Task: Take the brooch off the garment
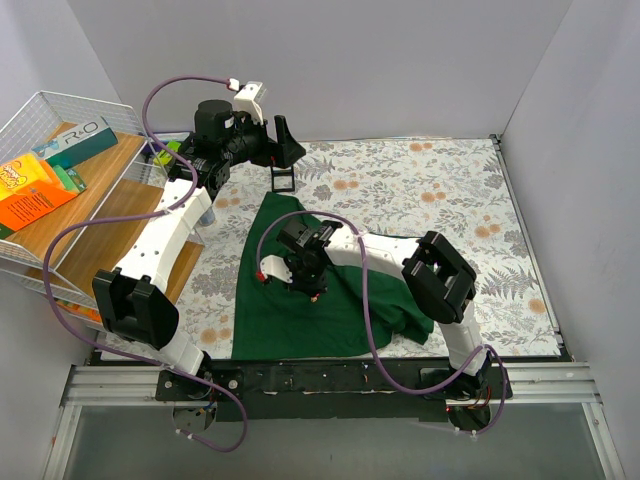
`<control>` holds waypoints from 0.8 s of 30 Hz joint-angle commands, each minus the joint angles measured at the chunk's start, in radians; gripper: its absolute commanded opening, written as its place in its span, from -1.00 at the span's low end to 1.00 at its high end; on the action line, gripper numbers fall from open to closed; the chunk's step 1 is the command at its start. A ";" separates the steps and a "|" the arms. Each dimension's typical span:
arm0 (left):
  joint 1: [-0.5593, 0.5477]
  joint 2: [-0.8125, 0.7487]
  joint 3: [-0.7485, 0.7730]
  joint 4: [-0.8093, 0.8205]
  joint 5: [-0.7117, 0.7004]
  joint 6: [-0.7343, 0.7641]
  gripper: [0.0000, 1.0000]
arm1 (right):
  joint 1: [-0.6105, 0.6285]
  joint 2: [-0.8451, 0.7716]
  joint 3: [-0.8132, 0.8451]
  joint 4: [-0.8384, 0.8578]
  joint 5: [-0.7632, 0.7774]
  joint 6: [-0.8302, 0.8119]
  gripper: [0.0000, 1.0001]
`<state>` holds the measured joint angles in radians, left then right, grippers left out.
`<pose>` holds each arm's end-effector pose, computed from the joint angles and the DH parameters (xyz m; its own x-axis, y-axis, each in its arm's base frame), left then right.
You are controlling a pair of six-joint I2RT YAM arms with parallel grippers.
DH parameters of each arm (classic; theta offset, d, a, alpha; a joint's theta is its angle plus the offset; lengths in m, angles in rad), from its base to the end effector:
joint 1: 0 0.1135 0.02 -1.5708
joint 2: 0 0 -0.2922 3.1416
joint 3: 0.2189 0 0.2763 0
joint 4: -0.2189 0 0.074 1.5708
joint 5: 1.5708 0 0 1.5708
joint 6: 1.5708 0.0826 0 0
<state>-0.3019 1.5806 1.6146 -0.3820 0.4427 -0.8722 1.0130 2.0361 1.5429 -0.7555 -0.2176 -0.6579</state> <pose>0.4001 -0.1617 0.4241 -0.7096 -0.5037 -0.4927 0.1708 0.5555 -0.8138 0.2316 0.4048 0.1531 0.1313 -0.9174 -0.3757 -0.9911 -0.1290 -0.0315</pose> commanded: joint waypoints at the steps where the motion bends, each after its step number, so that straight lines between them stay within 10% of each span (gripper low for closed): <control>1: 0.007 -0.007 0.007 0.008 0.019 -0.004 0.69 | -0.008 -0.027 0.003 0.012 0.011 0.000 -0.97; 24: 0.007 -0.002 0.016 0.006 0.034 -0.011 0.69 | -0.030 -0.057 0.016 0.008 -0.055 0.015 -0.97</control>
<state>-0.3019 1.5829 1.6146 -0.3817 0.4580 -0.8799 0.9882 2.0354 1.5429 -0.7540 -0.2455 -0.6533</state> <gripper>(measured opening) 0.847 0.022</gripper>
